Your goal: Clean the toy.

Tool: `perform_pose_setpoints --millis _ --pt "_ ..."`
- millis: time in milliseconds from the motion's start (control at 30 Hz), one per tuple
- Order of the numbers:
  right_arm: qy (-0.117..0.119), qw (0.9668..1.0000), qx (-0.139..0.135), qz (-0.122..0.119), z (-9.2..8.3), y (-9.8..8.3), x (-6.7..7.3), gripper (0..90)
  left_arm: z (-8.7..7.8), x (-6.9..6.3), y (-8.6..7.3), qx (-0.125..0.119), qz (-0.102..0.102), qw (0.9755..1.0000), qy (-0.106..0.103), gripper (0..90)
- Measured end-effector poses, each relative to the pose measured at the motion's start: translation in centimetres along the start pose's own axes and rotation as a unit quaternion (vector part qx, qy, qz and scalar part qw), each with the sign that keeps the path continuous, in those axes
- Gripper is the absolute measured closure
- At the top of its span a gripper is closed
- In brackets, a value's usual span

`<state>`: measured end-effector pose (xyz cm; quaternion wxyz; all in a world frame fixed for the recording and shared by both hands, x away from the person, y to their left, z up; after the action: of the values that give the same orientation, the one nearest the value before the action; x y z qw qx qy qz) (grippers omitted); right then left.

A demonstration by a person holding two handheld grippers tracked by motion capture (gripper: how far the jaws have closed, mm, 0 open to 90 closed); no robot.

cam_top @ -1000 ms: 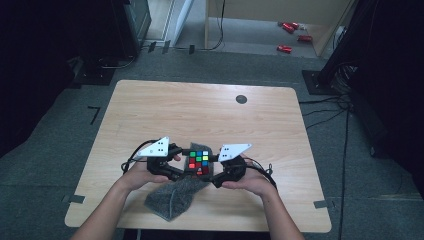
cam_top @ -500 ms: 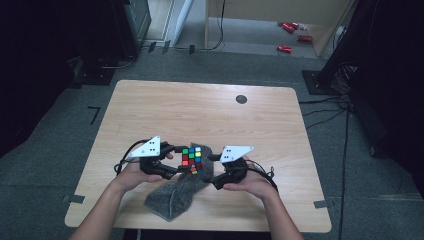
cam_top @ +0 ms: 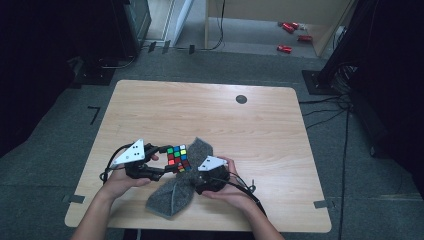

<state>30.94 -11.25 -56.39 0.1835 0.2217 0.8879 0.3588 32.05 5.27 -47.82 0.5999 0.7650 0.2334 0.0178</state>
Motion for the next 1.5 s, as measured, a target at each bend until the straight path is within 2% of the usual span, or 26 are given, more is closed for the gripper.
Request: perform_pose_setpoints --millis 67,133,167,233,333,467,533,633,700,767,867,967,1067,1133,1167,1200,1267,1333,1433,1467,1500 --pt "-0.014 0.9998 0.000 0.015 -0.1 0.1 -0.4 58.9 -0.1 0.0 0.0 -0.004 -0.004 1.0000 0.000 35.3" --pt "-0.019 0.9992 0.001 0.034 -0.2 0.1 -0.8 73.0 -0.2 0.0 0.0 -0.007 -0.007 1.0000 0.001 35.4" --pt "-0.017 0.9989 -0.004 0.043 -0.4 0.1 -1.0 76.9 -0.2 0.0 0.0 -0.006 -0.007 1.0000 0.002 35.4" --pt "-0.012 0.9983 -0.019 0.053 -1.0 0.1 -1.3 80.1 -0.1 -0.1 -0.1 -0.002 -0.006 1.0000 0.005 35.4" --pt "-0.019 0.9959 -0.054 0.070 -2.6 0.4 -1.8 81.5 0.1 -0.1 -0.3 0.001 -0.008 0.9999 0.008 35.3" --pt "-0.062 0.9920 -0.084 0.071 -5.7 1.2 -3.1 81.5 0.6 -0.2 -0.6 0.008 -0.008 0.9999 0.011 35.4" --pt "-0.083 0.9877 -0.102 0.084 -7.5 1.7 -3.8 81.2 1.1 -0.4 -0.8 0.017 -0.002 0.9997 0.015 35.4" --pt "-0.112 0.9786 -0.135 0.108 -10.0 2.4 -4.8 80.9 2.1 -0.7 -1.4 0.039 0.012 0.9988 0.027 35.4" --pt "-0.108 0.9750 -0.156 0.116 -11.2 3.1 -4.8 80.6 2.9 -1.1 -1.6 0.049 0.018 0.9981 0.033 35.4" --pt "-0.097 0.9754 -0.167 0.106 -11.6 3.9 -4.1 80.3 3.7 -1.7 -1.6 0.052 0.025 0.9978 0.033 35.4" --pt "-0.083 0.9788 -0.164 0.091 -10.8 4.9 -2.4 79.9 4.9 -2.6 -1.4 0.052 0.035 0.9975 0.032 35.4" --pt "-0.071 0.9803 -0.159 0.093 -9.6 5.5 -1.3 79.6 5.8 -3.2 -1.5 0.060 0.050 0.9961 0.040 35.4" --pt "-0.059 0.9804 -0.158 0.102 -8.8 5.6 -0.9 79.4 6.4 -3.3 -1.7 0.065 0.049 0.9957 0.042 35.4" --pt "-0.084 0.9809 -0.145 0.098 -8.4 5.3 -1.3 79.3 6.5 -3.2 -1.7 0.063 0.047 0.9960 0.042 35.4" --pt "-0.105 0.9805 -0.137 0.093 -8.3 5.0 -1.7 79.3 6.4 -3.2 -1.6 0.061 0.044 0.9963 0.040 35.4" --pt "-0.122 0.9791 -0.129 0.100 -8.2 4.5 -2.2 79.4 6.3 -3.1 -1.5 0.058 0.044 0.9965 0.040 35.4" --pt "-0.121 0.9756 -0.125 0.134 -8.2 3.7 -3.0 79.6 6.0 -3.0 -1.2 0.051 0.037 0.9972 0.039 35.5" --pt "-0.106 0.9753 -0.133 0.141 -8.5 3.5 -3.0 79.6 5.9 -2.9 -1.2 0.051 0.038 0.9972 0.040 35.5" --pt "-0.082 0.9803 -0.143 0.108 -8.8 4.4 -1.3 79.5 6.6 -3.3 -1.6 0.062 0.047 0.9961 0.043 35.5" --pt "-0.078 0.9819 -0.143 0.096 -8.8 4.9 -0.7 79.3 6.8 -3.5 -1.7 0.060 0.043 0.9964 0.041 35.5" --pt "-0.083 0.9829 -0.141 0.085 -8.7 5.2 -0.3 79.3 6.9 -3.6 -1.6 0.057 0.038 0.9969 0.038 35.5"
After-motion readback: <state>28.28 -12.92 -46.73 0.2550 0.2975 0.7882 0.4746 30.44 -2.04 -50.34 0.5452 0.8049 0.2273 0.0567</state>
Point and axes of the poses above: each handheld gripper's, and its own axes: z roughly forward along the jaws, y roughly out of its top, x roughly to its left, the point moved 7 cm from there along z, roughly forward along the jaws, and after that the axes turned 13 degrees about -z, right-handed, at the moved point
